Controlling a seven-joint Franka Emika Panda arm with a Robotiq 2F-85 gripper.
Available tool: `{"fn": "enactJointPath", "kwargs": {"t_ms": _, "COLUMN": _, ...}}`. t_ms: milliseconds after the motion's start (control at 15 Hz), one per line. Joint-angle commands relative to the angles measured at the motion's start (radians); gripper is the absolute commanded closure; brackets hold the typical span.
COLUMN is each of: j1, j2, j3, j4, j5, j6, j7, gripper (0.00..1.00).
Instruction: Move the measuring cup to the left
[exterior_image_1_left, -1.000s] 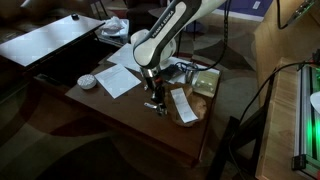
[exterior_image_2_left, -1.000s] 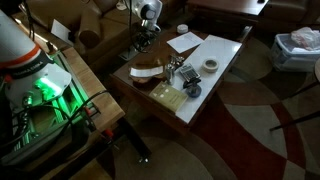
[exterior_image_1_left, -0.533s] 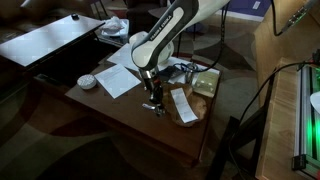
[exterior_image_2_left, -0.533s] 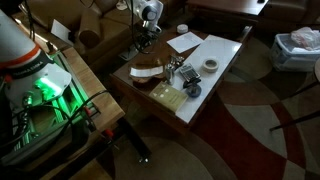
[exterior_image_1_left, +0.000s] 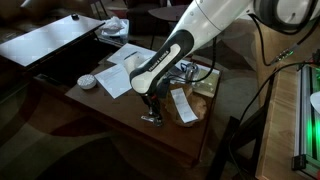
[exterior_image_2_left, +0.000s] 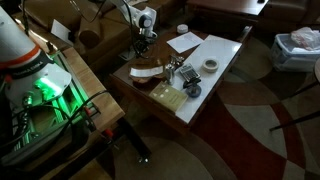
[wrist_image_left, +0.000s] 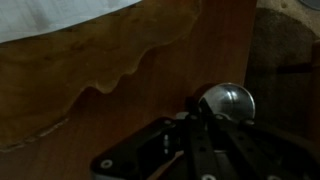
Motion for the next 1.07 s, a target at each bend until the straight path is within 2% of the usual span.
{"fn": "enactJointPath", "kwargs": {"t_ms": 0, "j1": 0.033, "j2": -0.002, "j3": -0.022, "j4": 0.010, "j5": -0.034, "j6": 0.017, "j7": 0.019, "gripper": 0.99}}
{"fn": "enactJointPath", "kwargs": {"t_ms": 67, "j1": 0.034, "j2": -0.005, "j3": -0.020, "j4": 0.010, "j5": -0.033, "j6": 0.013, "j7": 0.016, "gripper": 0.99}}
{"fn": "enactJointPath", "kwargs": {"t_ms": 133, "j1": 0.031, "j2": -0.009, "j3": -0.011, "j4": 0.009, "j5": -0.029, "j6": 0.009, "j7": 0.005, "gripper": 0.70}}
{"fn": "enactJointPath", "kwargs": {"t_ms": 200, "j1": 0.030, "j2": -0.012, "j3": -0.011, "j4": 0.007, "j5": -0.027, "j6": 0.008, "j7": 0.005, "gripper": 0.69}}
{"fn": "enactJointPath", "kwargs": {"t_ms": 533, "j1": 0.011, "j2": -0.021, "j3": -0.014, "j4": 0.008, "j5": -0.012, "j6": 0.059, "j7": 0.022, "gripper": 0.33}}
{"fn": "enactJointPath", "kwargs": {"t_ms": 600, "j1": 0.009, "j2": -0.022, "j3": -0.016, "j4": 0.014, "j5": -0.010, "j6": 0.113, "j7": 0.034, "gripper": 0.25}}
{"fn": "enactJointPath", "kwargs": {"t_ms": 800, "j1": -0.008, "j2": -0.161, "j3": -0.037, "j4": -0.203, "j5": 0.000, "j6": 0.396, "j7": 0.075, "gripper": 0.03}}
{"fn": "enactJointPath", "kwargs": {"t_ms": 867, "j1": -0.008, "j2": -0.183, "j3": -0.045, "j4": -0.239, "j5": 0.002, "j6": 0.479, "j7": 0.096, "gripper": 0.00}}
{"fn": "enactJointPath", "kwargs": {"t_ms": 933, "j1": -0.002, "j2": -0.090, "j3": -0.030, "j4": -0.089, "j5": -0.006, "j6": 0.366, "j7": 0.058, "gripper": 0.13}}
{"fn": "enactJointPath", "kwargs": {"t_ms": 1000, "j1": -0.006, "j2": -0.116, "j3": -0.035, "j4": -0.128, "j5": -0.006, "j6": 0.421, "j7": 0.070, "gripper": 0.06}}
